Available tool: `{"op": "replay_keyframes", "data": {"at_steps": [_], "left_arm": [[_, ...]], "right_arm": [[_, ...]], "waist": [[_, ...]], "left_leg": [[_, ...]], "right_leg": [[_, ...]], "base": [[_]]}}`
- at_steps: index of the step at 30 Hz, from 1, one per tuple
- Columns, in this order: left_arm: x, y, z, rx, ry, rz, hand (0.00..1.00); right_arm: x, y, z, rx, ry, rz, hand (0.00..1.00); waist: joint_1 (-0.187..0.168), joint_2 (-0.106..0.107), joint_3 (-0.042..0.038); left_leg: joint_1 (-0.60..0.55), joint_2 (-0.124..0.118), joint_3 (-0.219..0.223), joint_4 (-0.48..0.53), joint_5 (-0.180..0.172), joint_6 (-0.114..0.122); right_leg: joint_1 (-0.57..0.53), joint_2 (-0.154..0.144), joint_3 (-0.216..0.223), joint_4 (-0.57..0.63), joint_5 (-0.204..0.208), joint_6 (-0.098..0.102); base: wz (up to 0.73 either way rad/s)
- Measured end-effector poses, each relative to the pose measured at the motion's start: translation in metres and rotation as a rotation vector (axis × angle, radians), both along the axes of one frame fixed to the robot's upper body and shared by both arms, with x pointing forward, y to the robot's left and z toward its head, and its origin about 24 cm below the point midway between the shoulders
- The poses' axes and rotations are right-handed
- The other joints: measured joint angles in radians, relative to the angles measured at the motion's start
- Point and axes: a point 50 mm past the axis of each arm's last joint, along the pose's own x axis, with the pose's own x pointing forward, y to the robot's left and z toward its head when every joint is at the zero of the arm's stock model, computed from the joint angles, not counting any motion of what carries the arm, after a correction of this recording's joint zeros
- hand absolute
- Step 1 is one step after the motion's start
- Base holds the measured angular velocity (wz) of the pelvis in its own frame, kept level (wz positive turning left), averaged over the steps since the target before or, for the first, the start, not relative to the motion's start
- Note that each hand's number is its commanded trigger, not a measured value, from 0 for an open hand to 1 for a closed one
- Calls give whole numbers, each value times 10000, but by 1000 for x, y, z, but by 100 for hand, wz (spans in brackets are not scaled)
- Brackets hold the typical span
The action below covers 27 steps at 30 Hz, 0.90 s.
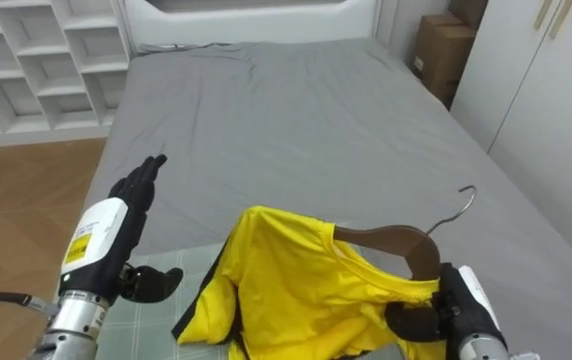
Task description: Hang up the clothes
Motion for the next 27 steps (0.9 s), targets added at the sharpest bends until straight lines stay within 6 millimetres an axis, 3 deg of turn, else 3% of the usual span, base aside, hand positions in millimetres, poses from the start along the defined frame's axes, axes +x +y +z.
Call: {"op": "replay_keyframes", "data": {"at_steps": [6,16,27], "left_arm": [[-5,-1,-6,-430,302,76,0],[-10,1,-12,-436,700,44,0],[-19,3,-20,-616,1186,187,0]], "right_arm": [[0,-5,2,-91,-59,-141,100],[3,-4,5,-296,-157,-54,100],[11,1,23,-2780,-992,679,100]], "waist": [[46,-115,-16],[140,-129,-21],[168,-131,-27]], "left_leg": [[1,2,-3,1,0,0],[-33,1,-12,13,1,2],[-362,32,-194,295,1,3]], "right_leg": [[-6,-2,-12,23,0,0],[2,-18,-66,50,12,18],[-129,-29,-321,54,14,20]], "base": [[0],[0],[5]]}}
